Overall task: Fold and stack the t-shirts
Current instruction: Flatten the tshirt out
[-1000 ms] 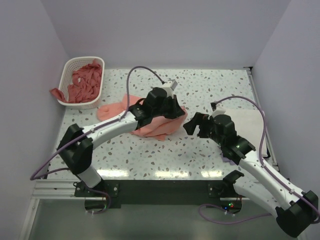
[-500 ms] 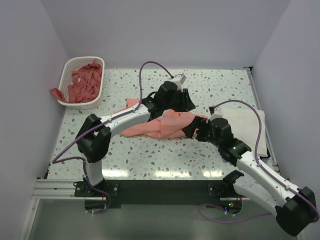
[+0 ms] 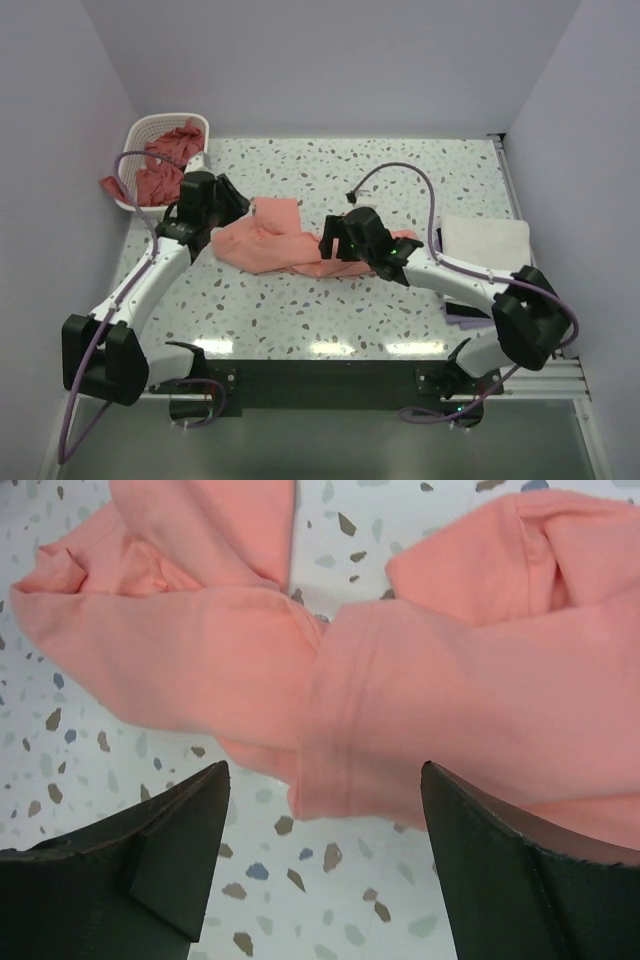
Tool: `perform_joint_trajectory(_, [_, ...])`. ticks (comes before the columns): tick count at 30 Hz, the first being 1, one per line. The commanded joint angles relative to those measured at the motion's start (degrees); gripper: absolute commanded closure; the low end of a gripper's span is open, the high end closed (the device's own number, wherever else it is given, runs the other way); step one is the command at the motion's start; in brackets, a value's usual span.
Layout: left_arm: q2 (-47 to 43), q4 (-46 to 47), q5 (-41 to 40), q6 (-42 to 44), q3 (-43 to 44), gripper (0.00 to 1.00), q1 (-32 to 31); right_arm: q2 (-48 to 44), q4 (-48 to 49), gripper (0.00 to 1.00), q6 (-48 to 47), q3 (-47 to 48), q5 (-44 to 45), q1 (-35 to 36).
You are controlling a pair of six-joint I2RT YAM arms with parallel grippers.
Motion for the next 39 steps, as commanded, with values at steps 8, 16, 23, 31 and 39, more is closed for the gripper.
perform_joint_trajectory(8, [-3.36,-7.96,-0.75,5.62,-4.86,0.54,9.44,17.79,-11.07,0.2,-6.23,19.2,21.2,7.19])
perform_joint_trajectory(16, [-3.36,-6.82,0.83,5.18,-6.88,0.54,10.15,22.19,-15.56,0.29,-7.37,21.84,23.49,7.54])
perform_joint_trajectory(23, [-3.54,-4.11,3.81,1.94,-11.79,0.55,10.14,13.78,-18.9,0.86,-7.11,16.68,26.65,7.45])
perform_joint_trajectory(31, [-6.7,-1.99,3.3,-2.2,-17.96,0.55,10.15,-11.18,-26.37,1.0,-3.33,4.21,28.5,6.14])
perform_joint_trajectory(39, [-15.31,-0.85,4.17,-3.52,-24.63,0.51,10.15,-33.34,-34.72,0.94,2.02,-10.64,24.3,6.05])
